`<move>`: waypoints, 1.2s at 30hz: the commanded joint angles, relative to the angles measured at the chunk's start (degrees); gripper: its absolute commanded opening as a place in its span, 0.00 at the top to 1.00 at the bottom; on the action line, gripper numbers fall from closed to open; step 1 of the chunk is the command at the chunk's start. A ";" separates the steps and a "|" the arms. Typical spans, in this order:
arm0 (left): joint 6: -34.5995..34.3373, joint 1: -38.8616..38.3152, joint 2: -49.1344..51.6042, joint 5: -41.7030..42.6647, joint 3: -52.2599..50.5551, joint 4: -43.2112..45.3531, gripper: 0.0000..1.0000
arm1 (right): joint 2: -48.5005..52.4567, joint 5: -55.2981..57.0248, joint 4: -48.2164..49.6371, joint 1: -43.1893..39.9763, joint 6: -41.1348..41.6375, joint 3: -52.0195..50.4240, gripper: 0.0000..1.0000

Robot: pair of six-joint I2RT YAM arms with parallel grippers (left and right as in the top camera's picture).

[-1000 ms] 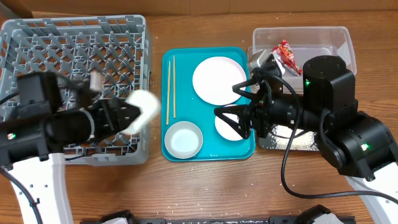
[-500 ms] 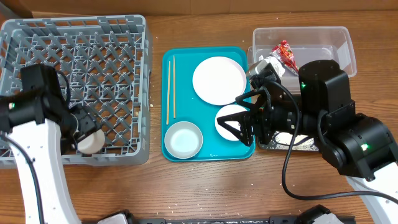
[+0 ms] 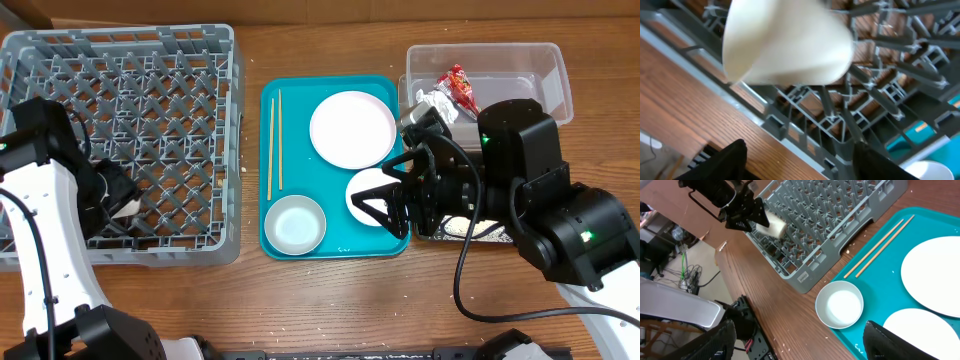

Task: Sort waste into correct bins and load items into the dishwasher
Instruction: 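Lower the cup into the rack and open the left gripper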

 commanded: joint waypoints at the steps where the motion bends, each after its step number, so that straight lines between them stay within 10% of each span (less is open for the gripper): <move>1: 1.66 0.15 -0.83 2.99 0.85 -0.42 0.26 | -0.37 -0.02 -0.31 -0.28 -0.07 0.39 0.17; 18: -4.61 -0.72 -2.60 -11.23 0.76 2.03 0.25 | -0.09 -0.02 -2.49 -0.28 -0.04 0.39 0.16; 36: -3.34 -0.85 4.04 -10.08 -2.95 10.12 0.46 | -0.09 -0.02 -3.56 -0.28 -0.02 0.39 0.18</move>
